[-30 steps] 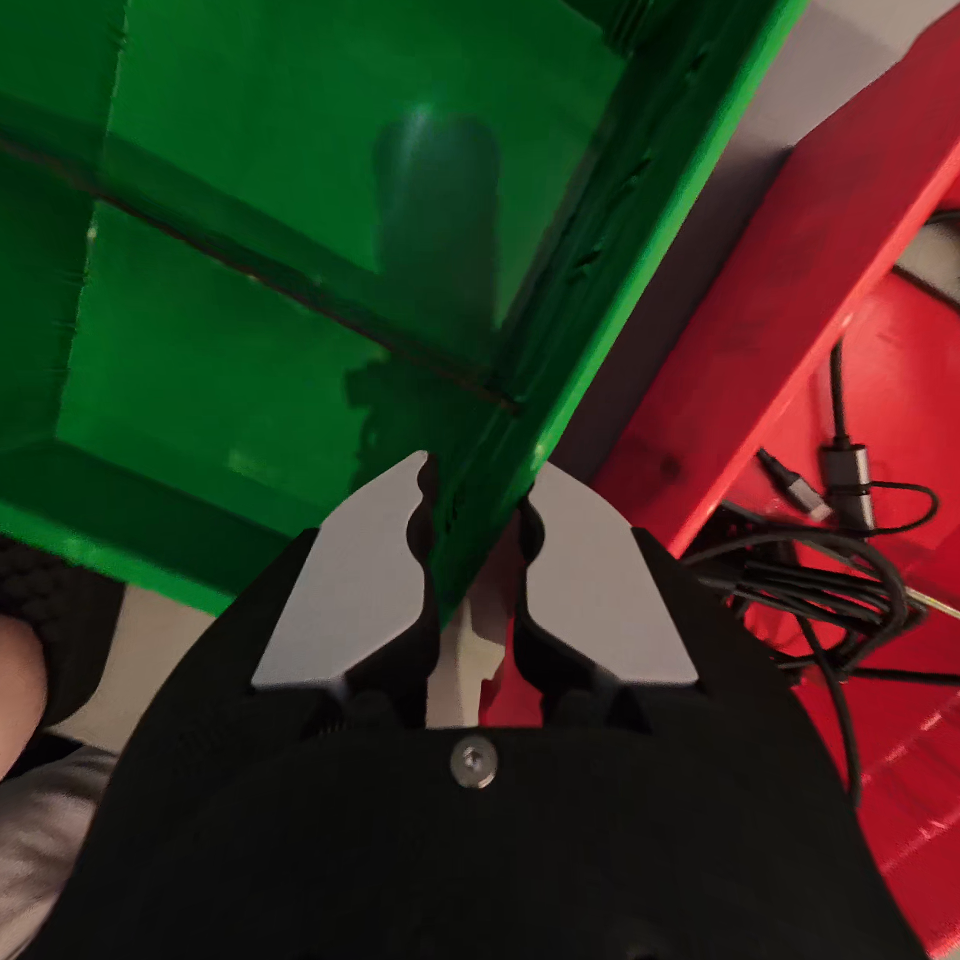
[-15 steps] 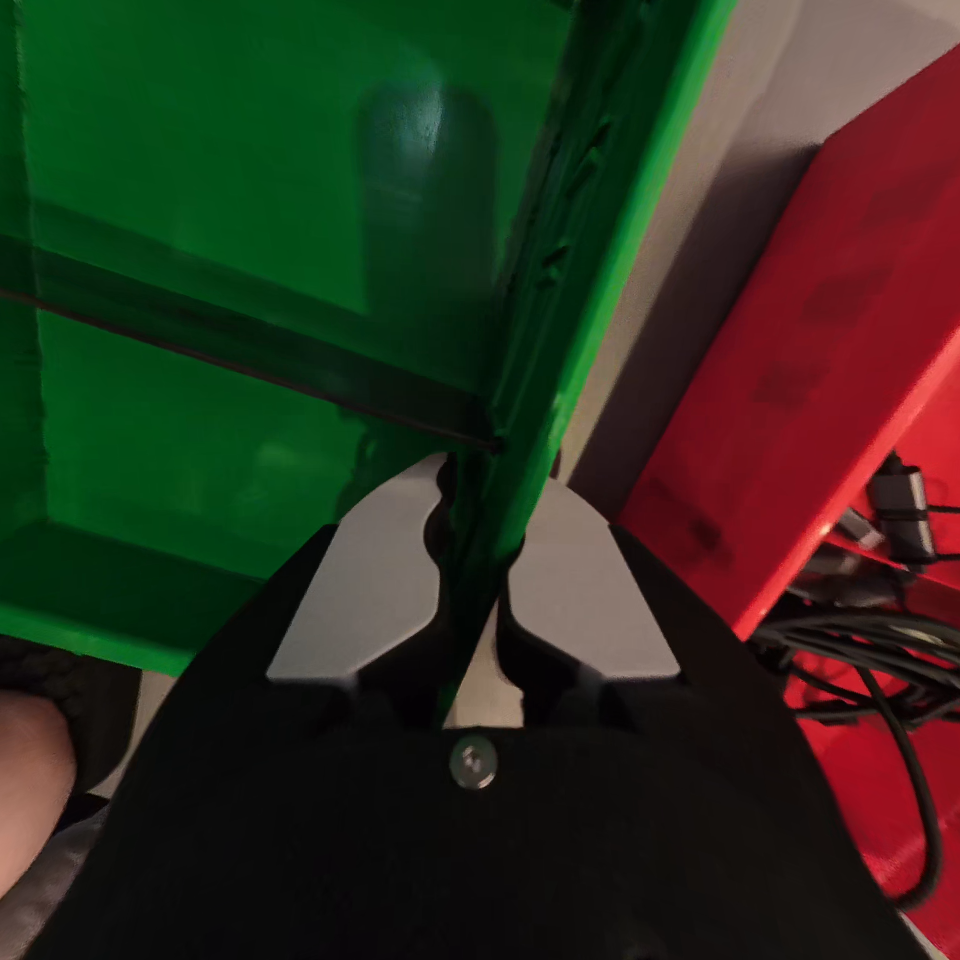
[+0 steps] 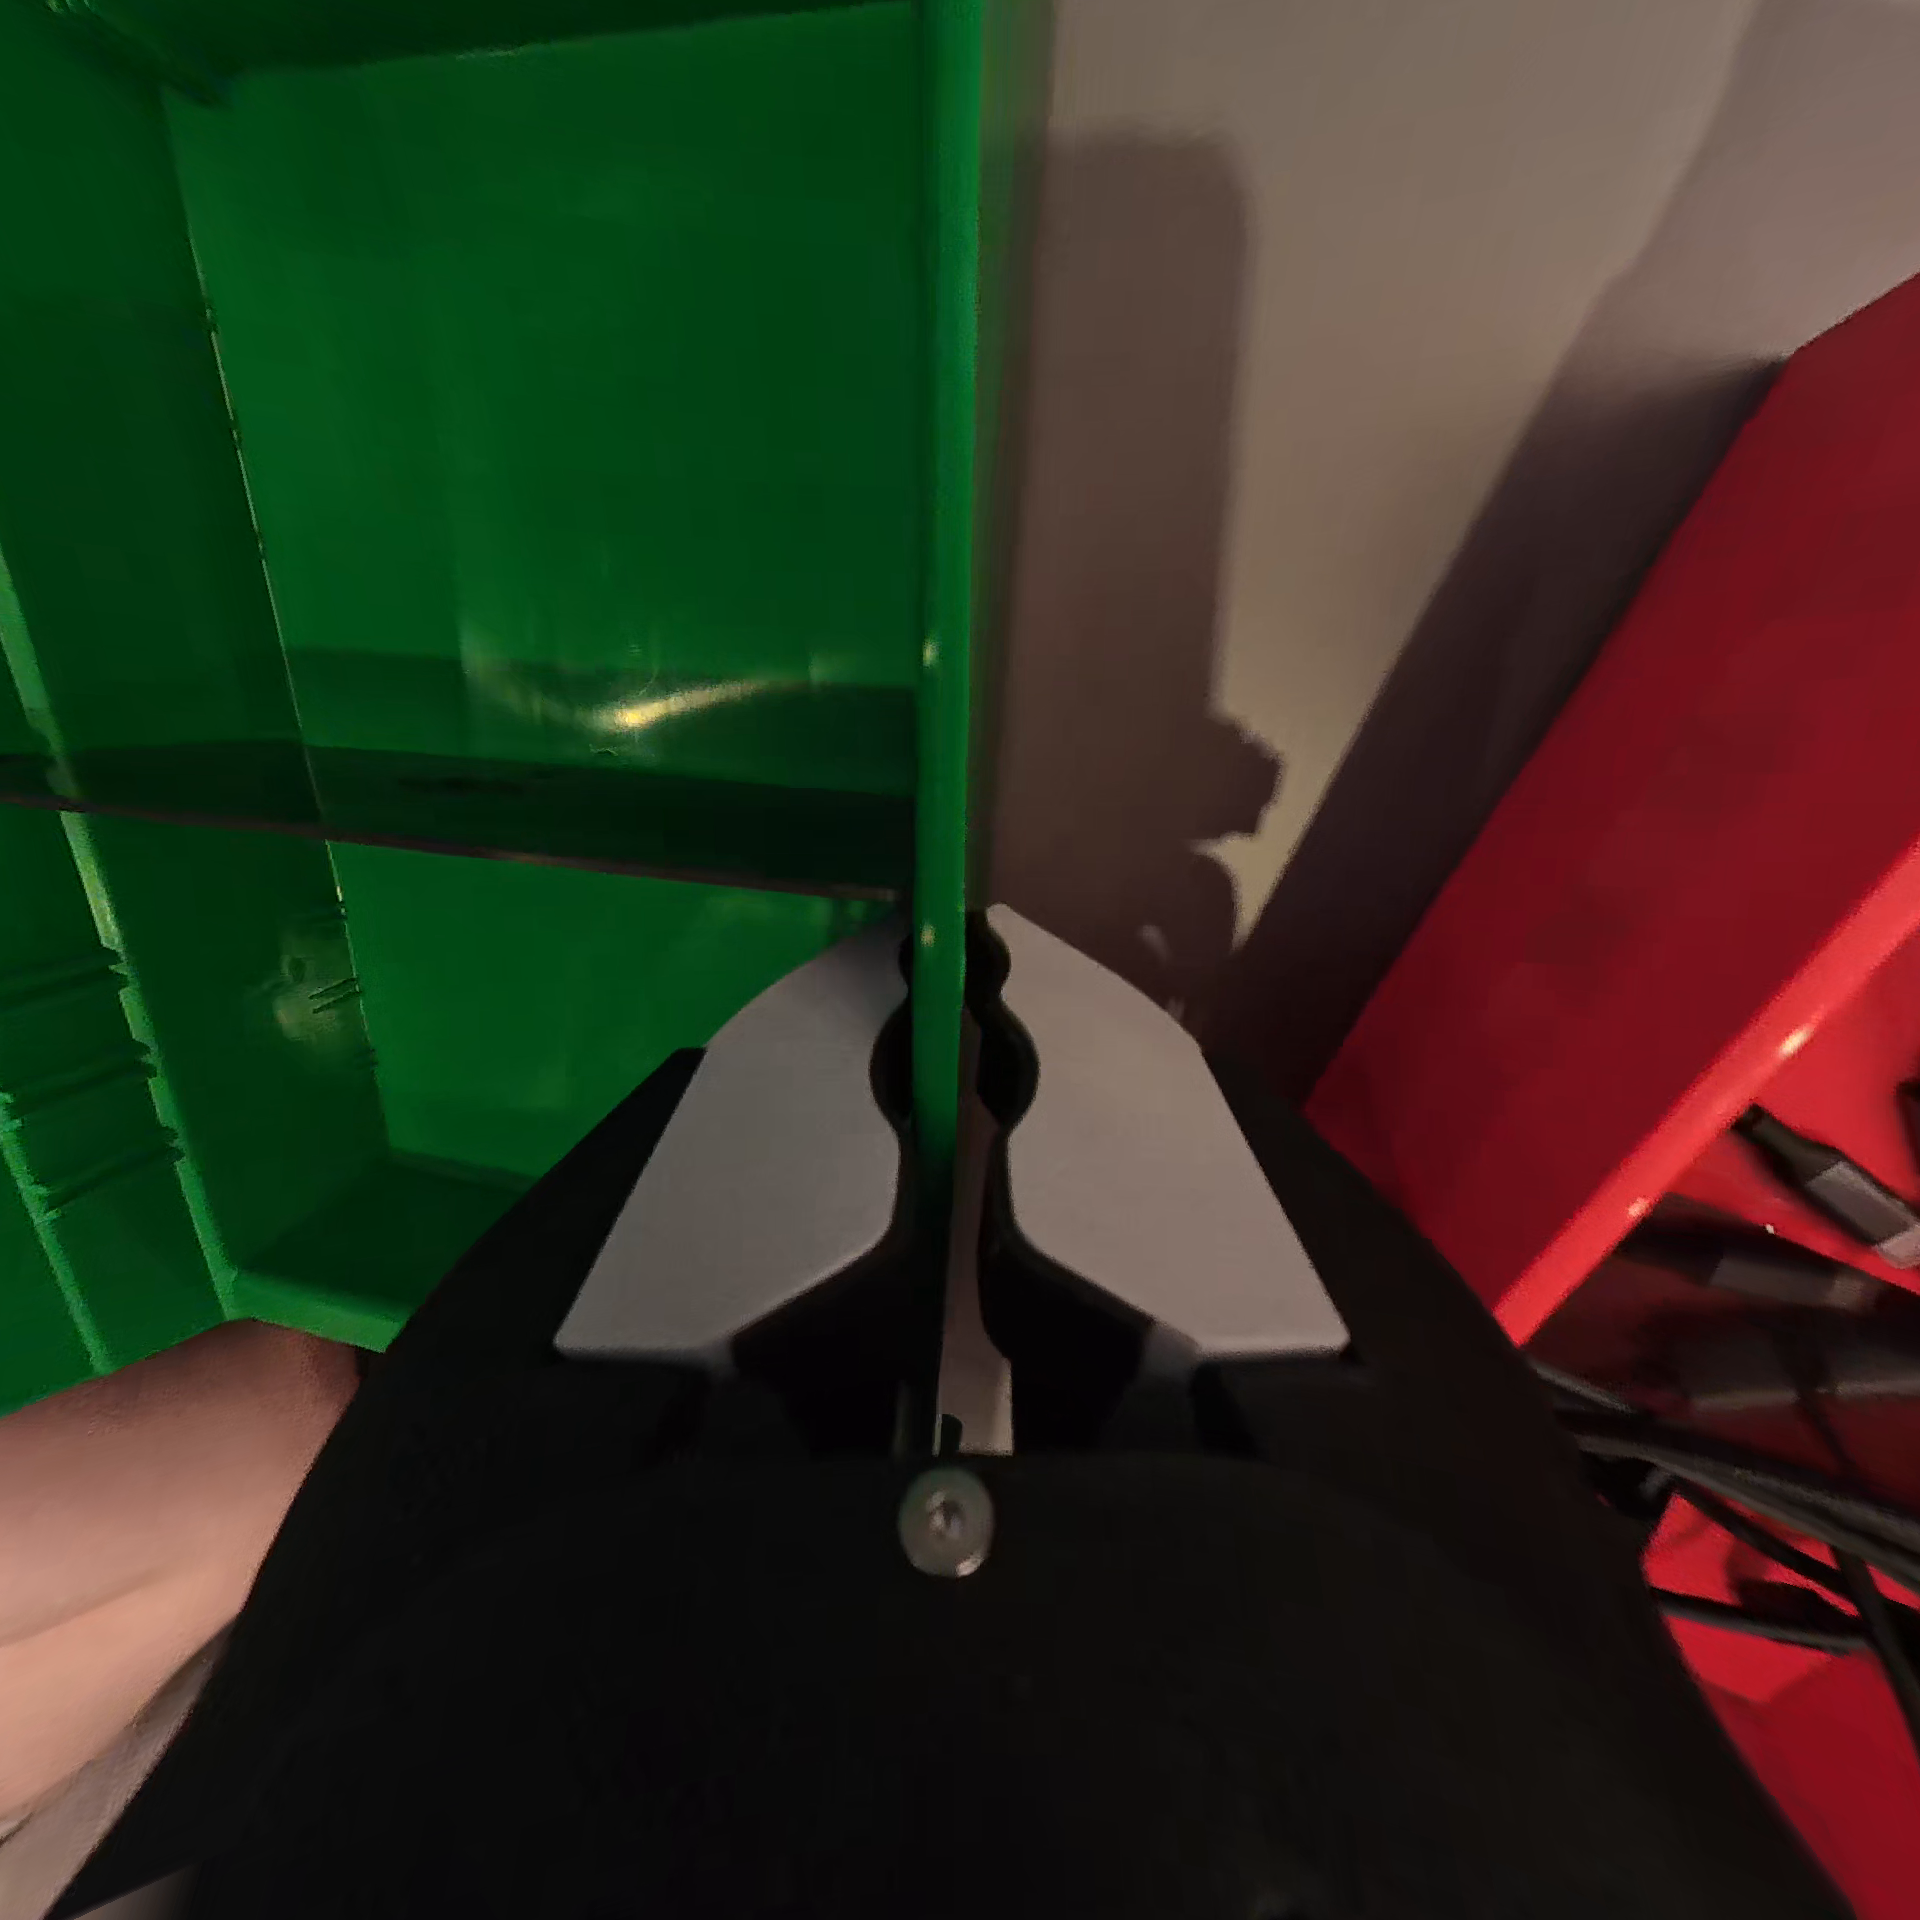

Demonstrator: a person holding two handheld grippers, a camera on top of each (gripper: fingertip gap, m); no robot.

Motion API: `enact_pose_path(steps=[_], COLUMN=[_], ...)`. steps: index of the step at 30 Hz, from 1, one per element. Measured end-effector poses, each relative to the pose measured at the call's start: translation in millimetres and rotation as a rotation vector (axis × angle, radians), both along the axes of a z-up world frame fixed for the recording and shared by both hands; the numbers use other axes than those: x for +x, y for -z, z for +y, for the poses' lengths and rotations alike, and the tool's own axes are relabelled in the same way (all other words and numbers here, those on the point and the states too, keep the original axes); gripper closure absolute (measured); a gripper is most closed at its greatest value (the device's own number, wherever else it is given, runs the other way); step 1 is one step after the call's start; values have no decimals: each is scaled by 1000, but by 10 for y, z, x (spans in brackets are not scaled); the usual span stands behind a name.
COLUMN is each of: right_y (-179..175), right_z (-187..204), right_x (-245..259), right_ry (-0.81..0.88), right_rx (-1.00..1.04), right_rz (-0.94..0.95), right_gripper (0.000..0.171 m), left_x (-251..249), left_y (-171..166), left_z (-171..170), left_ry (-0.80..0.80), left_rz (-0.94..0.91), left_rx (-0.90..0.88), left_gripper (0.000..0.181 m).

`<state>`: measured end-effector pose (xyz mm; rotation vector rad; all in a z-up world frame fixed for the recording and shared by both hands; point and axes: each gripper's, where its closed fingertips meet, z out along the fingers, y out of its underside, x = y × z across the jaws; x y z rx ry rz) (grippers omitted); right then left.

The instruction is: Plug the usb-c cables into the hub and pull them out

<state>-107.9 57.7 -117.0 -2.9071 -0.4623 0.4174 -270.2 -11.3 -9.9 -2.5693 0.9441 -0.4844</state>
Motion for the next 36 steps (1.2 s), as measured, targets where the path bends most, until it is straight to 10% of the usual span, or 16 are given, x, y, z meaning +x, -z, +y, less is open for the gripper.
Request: enact_pose_path(steps=[11,21,29,36], right_y=[-827,-1575,-1275,-850], right_z=[138,-1,-549,-980], right_x=[136,2139,4260,5134], right_ry=[-159,38,436,580], right_rx=[4,-30,-14,24], right_rz=[32,-43,-48,14], right_gripper=[164,165,166,165], left_x=[-149,23,256,963], left_y=[-1104,-1166,-1136,-1084], left_z=[197,130,121,115], left_ry=[-215,-132,-75,58], left_rz=[-363,-398,-362,-412], left_rx=[468,478,463,351], left_gripper=[166,168,167,147])
